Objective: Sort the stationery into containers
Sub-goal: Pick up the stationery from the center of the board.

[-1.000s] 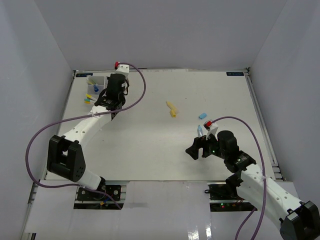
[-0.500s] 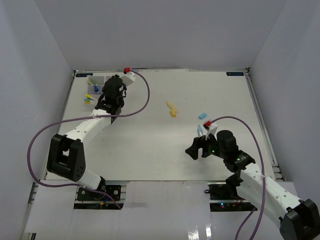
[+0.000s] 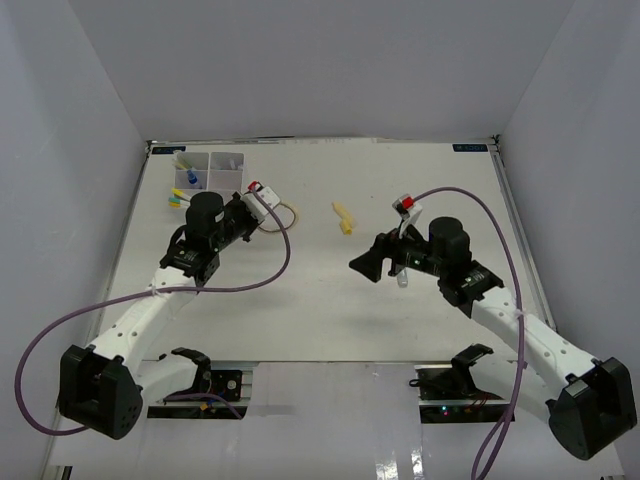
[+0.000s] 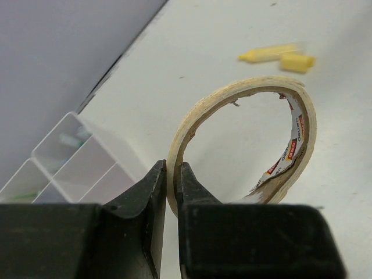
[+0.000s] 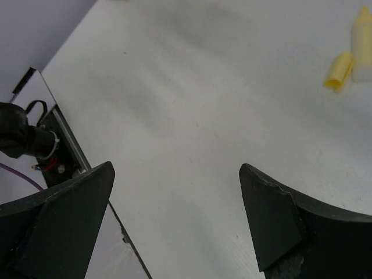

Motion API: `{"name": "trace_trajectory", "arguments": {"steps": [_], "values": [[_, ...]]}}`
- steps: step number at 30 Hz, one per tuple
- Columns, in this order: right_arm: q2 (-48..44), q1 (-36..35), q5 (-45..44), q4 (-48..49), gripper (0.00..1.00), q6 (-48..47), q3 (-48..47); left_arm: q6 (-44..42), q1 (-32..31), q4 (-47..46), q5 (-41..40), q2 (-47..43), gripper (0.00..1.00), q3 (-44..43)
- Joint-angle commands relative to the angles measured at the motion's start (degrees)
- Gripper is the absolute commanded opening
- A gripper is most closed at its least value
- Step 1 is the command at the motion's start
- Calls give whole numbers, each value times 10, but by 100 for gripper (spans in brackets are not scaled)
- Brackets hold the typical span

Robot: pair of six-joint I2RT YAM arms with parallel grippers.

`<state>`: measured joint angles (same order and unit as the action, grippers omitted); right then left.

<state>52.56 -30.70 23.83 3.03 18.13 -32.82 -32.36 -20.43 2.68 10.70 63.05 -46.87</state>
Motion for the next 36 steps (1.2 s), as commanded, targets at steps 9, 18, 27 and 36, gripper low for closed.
{"name": "trace_trajectory", "arguments": {"steps": [9, 18, 27, 36], "values": [[167, -24, 73, 73, 95, 49, -223, 35, -8, -6, 202, -7, 0, 26], [293, -64, 89, 70, 98, 86, -307, 41, -8, -22, 196, -24, 0, 50], [337, -83, 84, 51, 94, 93, -331, 42, -8, -22, 182, -26, 0, 52], [373, -94, 83, 29, 88, 100, -349, 43, -8, -49, 170, -42, 0, 62]]}}
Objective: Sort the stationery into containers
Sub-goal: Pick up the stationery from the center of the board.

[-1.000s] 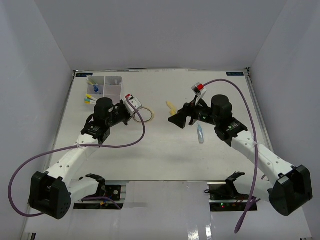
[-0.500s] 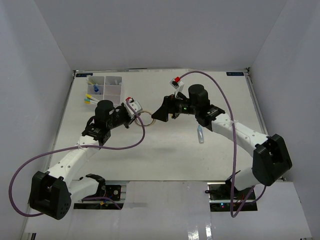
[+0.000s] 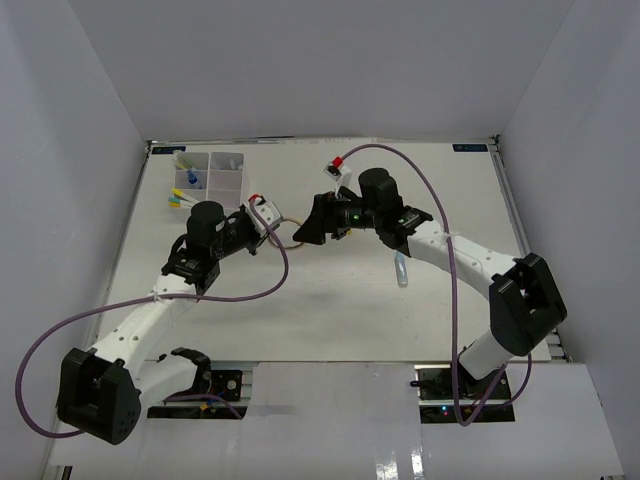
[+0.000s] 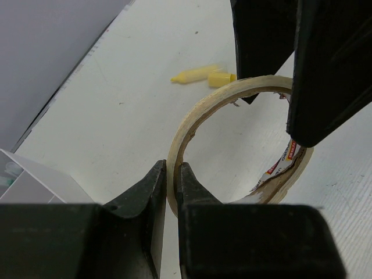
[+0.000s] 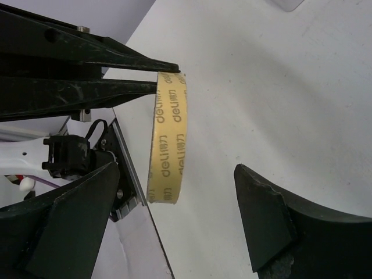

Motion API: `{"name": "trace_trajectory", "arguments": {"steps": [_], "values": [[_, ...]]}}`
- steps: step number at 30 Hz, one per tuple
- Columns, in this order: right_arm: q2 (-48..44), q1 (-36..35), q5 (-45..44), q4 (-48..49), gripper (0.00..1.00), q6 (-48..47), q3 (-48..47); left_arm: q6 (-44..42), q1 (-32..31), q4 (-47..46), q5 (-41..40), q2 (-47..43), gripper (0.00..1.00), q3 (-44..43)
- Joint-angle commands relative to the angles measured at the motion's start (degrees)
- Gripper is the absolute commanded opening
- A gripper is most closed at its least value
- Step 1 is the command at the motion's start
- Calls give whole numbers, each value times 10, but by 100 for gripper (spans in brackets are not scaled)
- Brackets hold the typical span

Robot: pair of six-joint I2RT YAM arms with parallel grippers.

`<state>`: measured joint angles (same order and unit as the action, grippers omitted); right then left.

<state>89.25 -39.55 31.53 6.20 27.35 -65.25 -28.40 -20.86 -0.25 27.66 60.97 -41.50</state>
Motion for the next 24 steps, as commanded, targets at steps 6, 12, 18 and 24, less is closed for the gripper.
{"name": "trace_trajectory", "arguments": {"steps": [6, 12, 18, 24], "values": [[15, -5, 16, 18, 70, 19, -21, 4, -3, -21, 4, -27, 0, 11], [16, -5, 32, 32, 49, 22, -22, 5, -3, -24, 12, -31, 0, 16], [4, -5, 29, 48, 22, 19, -5, 12, -3, -26, 16, -32, 18, 18], [-22, 3, 11, 53, 13, 7, 33, 36, -3, -34, 6, -40, 66, 17]]}}
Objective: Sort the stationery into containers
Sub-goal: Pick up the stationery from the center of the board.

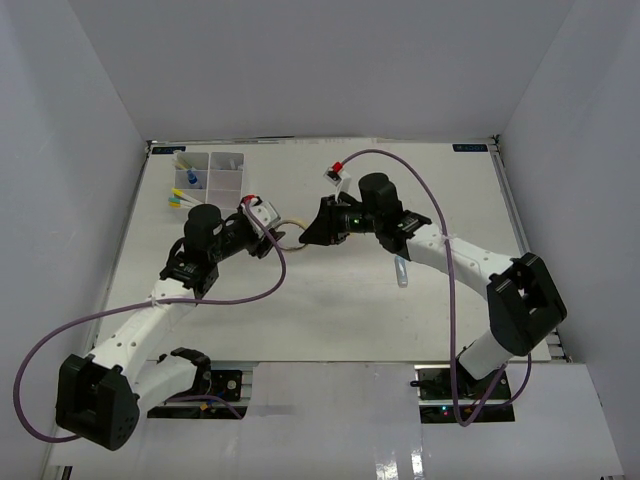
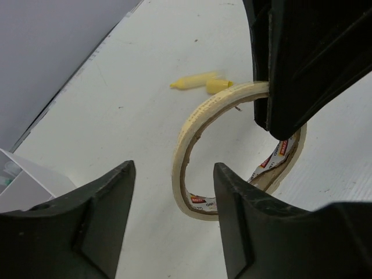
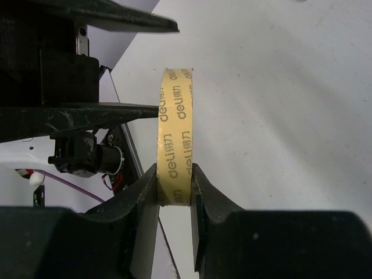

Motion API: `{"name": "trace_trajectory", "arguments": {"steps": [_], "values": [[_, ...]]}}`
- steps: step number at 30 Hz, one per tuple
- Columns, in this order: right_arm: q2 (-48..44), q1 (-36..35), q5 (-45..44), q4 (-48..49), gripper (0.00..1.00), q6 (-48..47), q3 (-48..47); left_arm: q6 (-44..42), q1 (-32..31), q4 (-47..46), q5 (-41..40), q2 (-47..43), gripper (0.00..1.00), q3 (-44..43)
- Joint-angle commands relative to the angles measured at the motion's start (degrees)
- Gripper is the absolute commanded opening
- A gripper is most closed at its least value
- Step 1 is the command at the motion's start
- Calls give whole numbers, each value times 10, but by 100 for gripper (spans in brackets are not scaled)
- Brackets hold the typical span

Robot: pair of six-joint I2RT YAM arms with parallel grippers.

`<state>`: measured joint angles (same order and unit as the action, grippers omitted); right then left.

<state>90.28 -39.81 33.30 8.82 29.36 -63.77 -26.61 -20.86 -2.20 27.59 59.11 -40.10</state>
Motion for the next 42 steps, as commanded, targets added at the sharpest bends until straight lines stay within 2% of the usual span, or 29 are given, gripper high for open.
{"name": "trace_trajectory", "arguments": {"steps": [1, 5, 9, 15, 21, 26, 30, 42], "values": [[-42, 13, -7, 29, 12, -12, 26, 34, -2, -19, 3, -22, 68, 2], [-68, 39, 14, 69, 8, -8, 77, 76, -1, -30, -6, -28, 80, -2], [-102, 61, 47, 86, 8, -33, 116, 117, 6, -28, 31, -27, 83, -12], [-170, 112, 112, 89, 8, -83, 144, 195, 7, -22, 148, 8, 83, -49], [-221, 147, 185, 98, 8, -118, 158, 283, 7, -25, 232, 27, 85, -94], [-231, 156, 243, 124, 8, -119, 161, 314, 7, -59, 279, 14, 87, -90], [-231, 156, 281, 162, 8, -102, 165, 328, 7, -62, 339, 35, 87, -113], [-208, 156, 315, 238, 8, -55, 152, 358, -2, -91, 376, 84, 82, -156]]}}
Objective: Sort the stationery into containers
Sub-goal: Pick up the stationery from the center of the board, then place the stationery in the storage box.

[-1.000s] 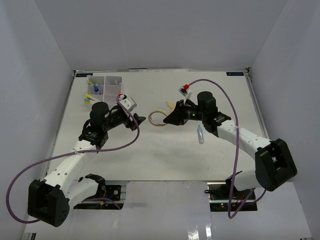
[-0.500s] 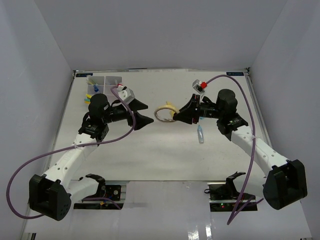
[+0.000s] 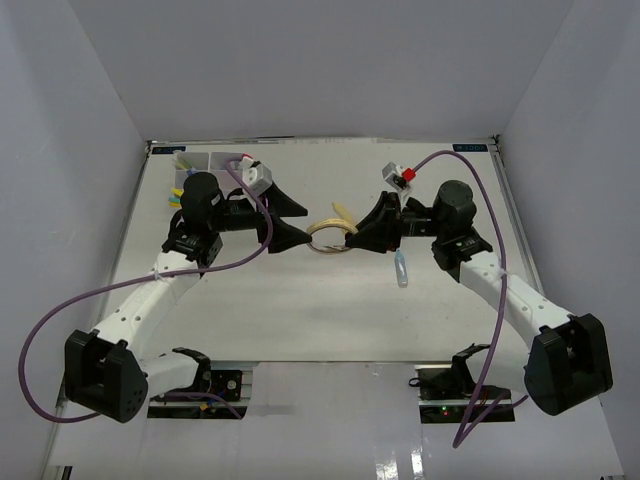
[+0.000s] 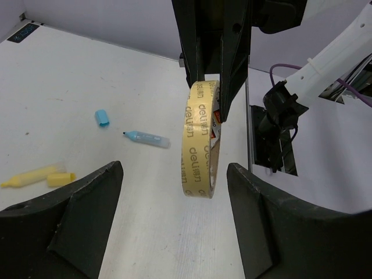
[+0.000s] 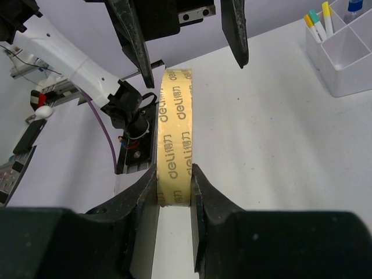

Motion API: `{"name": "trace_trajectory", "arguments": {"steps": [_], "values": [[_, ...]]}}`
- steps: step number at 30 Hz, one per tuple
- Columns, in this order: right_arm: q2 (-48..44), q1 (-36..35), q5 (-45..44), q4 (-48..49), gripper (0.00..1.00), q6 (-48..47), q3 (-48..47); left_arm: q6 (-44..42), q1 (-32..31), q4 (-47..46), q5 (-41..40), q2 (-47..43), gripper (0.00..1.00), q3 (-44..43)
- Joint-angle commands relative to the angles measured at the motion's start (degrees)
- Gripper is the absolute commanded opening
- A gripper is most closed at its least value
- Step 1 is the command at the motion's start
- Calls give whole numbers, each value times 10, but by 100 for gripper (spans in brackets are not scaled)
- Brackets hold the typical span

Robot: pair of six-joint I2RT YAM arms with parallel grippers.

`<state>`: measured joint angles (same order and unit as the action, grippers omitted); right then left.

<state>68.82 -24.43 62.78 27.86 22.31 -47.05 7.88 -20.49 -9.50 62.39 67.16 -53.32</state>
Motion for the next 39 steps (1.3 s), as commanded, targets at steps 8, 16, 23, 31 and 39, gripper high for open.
{"name": "trace_trajectory", "arguments": {"steps": [8, 16, 23, 31, 39], "values": [[18, 3, 18, 63, 8, 24, -20, 27, -17, -26, 28, 15, 73, -24], [24, 3, 16, 73, 8, 27, -22, 37, -18, -26, 29, 19, 54, -9], [26, 3, 10, 77, 10, 24, -20, 39, -18, -20, 31, 24, 8, -11], [19, 5, -6, -14, 81, -61, -10, -43, -16, 104, -50, 25, 0, -50], [-26, 36, -70, -160, 98, -154, 21, -213, 2, 324, -247, 27, 0, -158]]}}
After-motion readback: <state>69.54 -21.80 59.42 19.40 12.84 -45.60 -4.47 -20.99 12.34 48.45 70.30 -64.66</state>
